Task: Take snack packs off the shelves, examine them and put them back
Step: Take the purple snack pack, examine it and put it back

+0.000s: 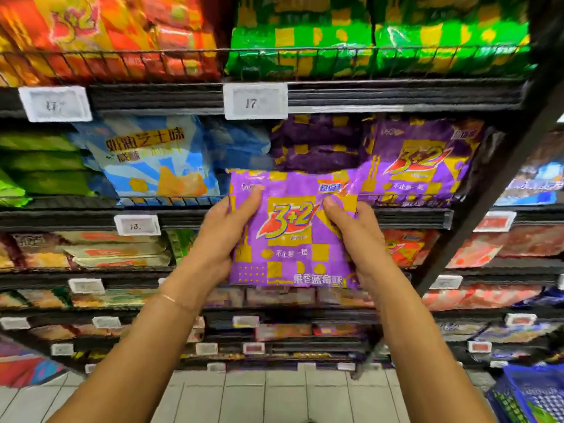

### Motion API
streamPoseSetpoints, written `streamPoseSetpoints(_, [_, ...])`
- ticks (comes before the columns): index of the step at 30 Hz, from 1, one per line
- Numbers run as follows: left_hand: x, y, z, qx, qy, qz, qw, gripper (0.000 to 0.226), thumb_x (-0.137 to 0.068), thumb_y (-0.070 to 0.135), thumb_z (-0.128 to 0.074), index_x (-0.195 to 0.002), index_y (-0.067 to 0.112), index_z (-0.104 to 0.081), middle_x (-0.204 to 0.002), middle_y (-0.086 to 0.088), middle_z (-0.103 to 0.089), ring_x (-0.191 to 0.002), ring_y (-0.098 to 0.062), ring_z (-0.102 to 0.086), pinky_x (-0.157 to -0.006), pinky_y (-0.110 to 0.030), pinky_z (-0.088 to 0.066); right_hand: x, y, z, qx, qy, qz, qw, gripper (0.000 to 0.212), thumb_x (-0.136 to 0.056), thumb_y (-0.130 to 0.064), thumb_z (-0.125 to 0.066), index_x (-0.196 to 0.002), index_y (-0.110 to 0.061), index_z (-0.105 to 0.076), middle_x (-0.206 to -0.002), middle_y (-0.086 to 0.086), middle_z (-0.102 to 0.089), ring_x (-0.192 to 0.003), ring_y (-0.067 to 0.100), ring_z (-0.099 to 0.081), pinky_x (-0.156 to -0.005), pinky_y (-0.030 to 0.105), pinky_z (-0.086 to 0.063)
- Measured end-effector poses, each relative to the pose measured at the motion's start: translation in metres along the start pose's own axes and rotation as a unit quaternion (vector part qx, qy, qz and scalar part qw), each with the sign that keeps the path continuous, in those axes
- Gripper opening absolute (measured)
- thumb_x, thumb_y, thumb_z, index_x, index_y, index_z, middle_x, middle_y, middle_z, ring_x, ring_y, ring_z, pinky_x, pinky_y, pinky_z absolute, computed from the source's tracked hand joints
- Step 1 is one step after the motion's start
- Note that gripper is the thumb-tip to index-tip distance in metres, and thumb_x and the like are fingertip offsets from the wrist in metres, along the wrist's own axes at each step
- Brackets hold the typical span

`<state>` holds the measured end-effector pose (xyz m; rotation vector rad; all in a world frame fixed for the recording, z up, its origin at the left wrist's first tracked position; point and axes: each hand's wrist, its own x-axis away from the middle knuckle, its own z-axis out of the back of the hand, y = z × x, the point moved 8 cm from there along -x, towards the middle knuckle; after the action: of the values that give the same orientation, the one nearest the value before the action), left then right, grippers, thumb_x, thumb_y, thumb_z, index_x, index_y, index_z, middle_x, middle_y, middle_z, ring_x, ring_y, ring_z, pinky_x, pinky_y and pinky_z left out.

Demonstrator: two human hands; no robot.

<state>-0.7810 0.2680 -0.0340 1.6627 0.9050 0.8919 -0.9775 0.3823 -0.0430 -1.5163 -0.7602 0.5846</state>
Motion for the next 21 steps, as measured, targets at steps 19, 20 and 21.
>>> streamPoseSetpoints(19, [-0.078,0.102,-0.010,-0.026,0.188,-0.300,0.935,0.025,-0.066,0.033,-0.076,-0.079,0.054,-0.077,-0.080,0.024,-0.075,-0.081,-0.002,-0.066,-0.077,-0.028,-0.057,-0.097,-0.089,-0.035,0.070,0.139,0.128,0.980,0.013,-0.069,-0.028,-0.047,-0.067,-0.023,-0.035,-0.064,-0.006,-0.036,-0.058,0.013,-0.029,-0.056,0.035,-0.030])
streamPoseSetpoints(20, [-0.078,0.102,-0.011,-0.033,0.169,-0.304,0.937,0.021,-0.068,0.037,-0.075,-0.085,0.048,-0.079,-0.085,0.022,-0.076,-0.083,0.000,-0.066,-0.078,-0.025,-0.056,-0.095,-0.088,-0.036,0.066,0.143,0.134,0.978,0.013,-0.068,-0.028,-0.046,-0.066,-0.023,-0.035,-0.064,-0.007,-0.035,-0.056,0.010,-0.030,-0.055,0.035,-0.030])
streamPoseSetpoints(21, [-0.078,0.099,-0.011,-0.048,0.155,-0.304,0.939,0.021,-0.071,0.040,-0.074,-0.091,0.038,-0.079,-0.090,0.019,-0.076,-0.085,0.002,-0.066,-0.079,-0.023,-0.054,-0.092,-0.085,-0.035,0.064,0.150,0.144,0.976,0.014,-0.071,-0.029,-0.047,-0.065,-0.023,-0.035,-0.064,-0.008,-0.034,-0.054,0.006,-0.031,-0.053,0.031,-0.030])
